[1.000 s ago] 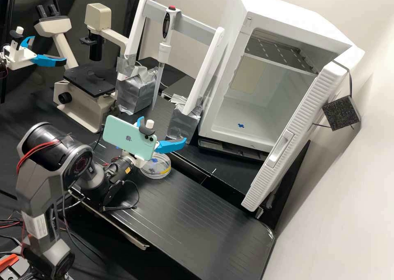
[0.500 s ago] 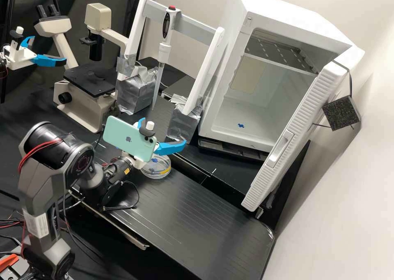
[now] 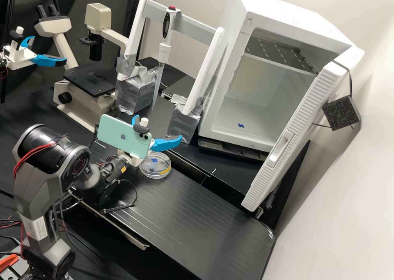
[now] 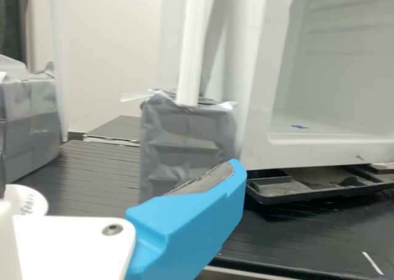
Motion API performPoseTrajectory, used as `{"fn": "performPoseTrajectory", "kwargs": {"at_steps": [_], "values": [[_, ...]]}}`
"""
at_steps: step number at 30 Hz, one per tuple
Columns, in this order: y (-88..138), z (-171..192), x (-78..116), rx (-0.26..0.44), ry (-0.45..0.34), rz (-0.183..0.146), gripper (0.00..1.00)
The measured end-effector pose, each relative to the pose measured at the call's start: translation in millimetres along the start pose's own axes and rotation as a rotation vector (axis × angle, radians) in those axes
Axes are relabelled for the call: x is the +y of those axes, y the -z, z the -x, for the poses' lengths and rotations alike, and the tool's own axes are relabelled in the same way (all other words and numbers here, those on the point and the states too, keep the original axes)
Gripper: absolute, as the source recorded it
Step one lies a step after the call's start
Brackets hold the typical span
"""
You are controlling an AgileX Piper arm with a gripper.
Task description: Close the bottle
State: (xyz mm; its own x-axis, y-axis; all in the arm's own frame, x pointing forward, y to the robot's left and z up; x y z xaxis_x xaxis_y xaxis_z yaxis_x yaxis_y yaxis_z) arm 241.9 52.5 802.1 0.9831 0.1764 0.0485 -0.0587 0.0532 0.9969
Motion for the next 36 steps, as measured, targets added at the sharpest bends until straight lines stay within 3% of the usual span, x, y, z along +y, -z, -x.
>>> {"fn": "performPoseTrajectory", "kwargs": {"at_steps": [11,20,36], "values": [[-3,2,12.7,-0.014,-0.052,-0.001,1.0],[-3,-1,-1.5,-0.015,0.004,-0.001,1.0],[2,-1,-9.5,-0.009,0.018,0.006,1.0]]}}
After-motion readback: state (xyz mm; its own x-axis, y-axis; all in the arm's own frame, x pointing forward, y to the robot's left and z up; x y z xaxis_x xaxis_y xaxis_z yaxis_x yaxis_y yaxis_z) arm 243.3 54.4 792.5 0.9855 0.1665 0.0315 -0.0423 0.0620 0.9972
